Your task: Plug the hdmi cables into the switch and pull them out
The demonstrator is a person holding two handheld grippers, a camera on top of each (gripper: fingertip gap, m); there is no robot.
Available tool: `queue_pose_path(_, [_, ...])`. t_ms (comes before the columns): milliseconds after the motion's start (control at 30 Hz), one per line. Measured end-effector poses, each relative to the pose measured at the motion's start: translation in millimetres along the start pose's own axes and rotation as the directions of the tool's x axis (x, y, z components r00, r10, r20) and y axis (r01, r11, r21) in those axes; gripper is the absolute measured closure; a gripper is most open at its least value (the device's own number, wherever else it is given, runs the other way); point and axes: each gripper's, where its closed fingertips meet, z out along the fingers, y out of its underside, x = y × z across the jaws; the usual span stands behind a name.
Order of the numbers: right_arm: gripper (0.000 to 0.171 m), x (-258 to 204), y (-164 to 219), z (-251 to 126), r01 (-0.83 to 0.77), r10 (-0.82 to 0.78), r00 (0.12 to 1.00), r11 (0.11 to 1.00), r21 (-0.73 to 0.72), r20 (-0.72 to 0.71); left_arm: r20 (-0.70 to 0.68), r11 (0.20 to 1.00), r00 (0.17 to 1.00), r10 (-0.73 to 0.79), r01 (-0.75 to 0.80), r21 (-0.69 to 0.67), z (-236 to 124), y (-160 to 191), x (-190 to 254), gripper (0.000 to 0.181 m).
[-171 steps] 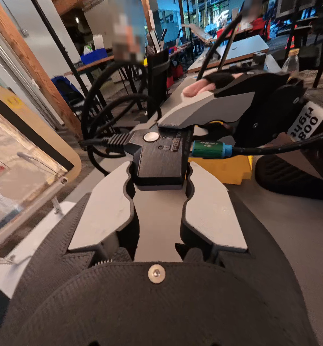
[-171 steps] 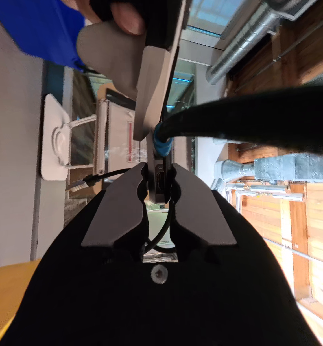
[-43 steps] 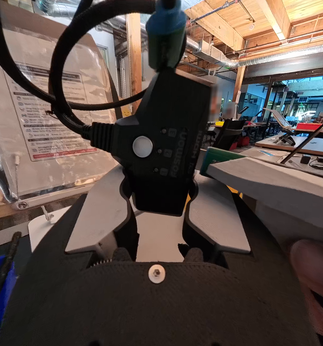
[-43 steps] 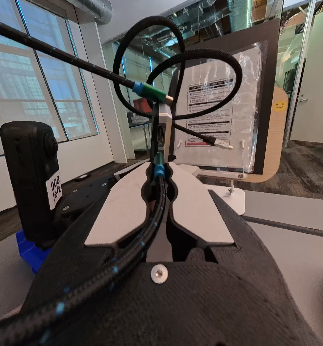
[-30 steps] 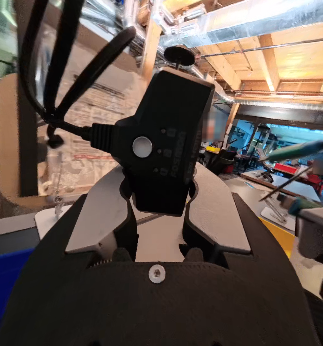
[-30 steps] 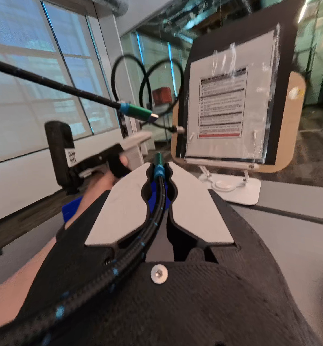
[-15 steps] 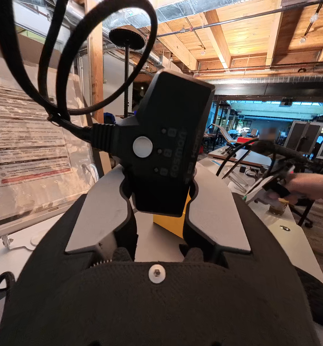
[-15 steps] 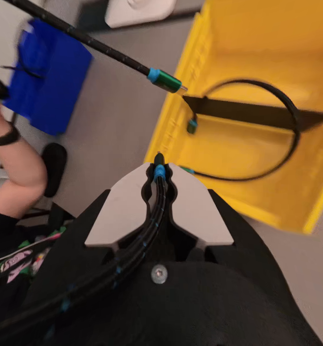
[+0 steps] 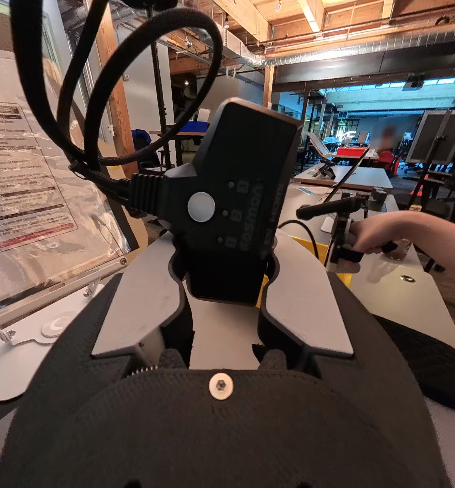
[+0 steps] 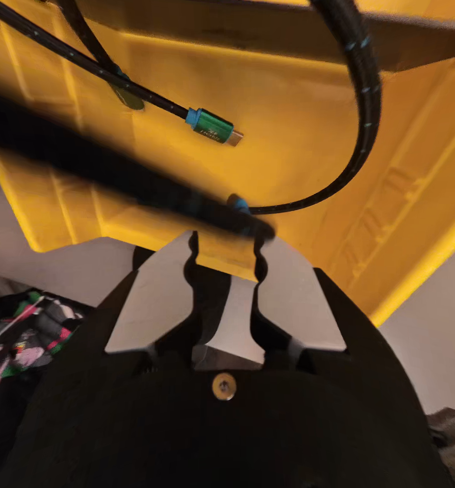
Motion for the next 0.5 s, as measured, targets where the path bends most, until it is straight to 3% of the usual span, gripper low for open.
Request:
queue_pose_path(67, [0.116, 8.7, 1.2, -14.5, 0.048, -0.046, 0.997, 0.998, 0.039, -0.056, 0.003, 1.0, 1.0, 0.012, -0.012, -0.009, 0.6, 0.8, 0.3, 0.121])
queue_pose_path(167, [0.116, 22.8, 7.9, -49.1, 0.065, -0.047, 0.992, 0.987, 0.146, -0.121, -0.007, 1.0, 1.0, 0.006, -0.006, -0.013, 1.6, 0.8, 1.0, 0.121])
queue_pose_path(300, [0.117, 62.7, -15.7, -88.1, 0.098, 0.017, 0.966, 0.899, 0.428, -0.257, -0.016, 1.0, 1.0, 0.004, -0.004, -0.016, 3.7, 1.3, 3.1, 0.121])
queue_pose_path(433, [0.123, 89.4, -12.9, -54.9, 0.021, 0.075, 0.972, 0.917, 0.398, -0.224, -0.006, 1.0, 1.0, 0.018, -0.018, -0.023, 3.1, 2.0, 2.9, 0.121])
queue_pose_path(500, [0.144, 87.6, -6.9, -34.3, 0.006, 0.062, 0.981, 0.939, 0.343, -0.185, -0.004, 1.0, 1.0, 0.016, -0.016, -0.023, 2.4, 1.9, 2.5, 0.121])
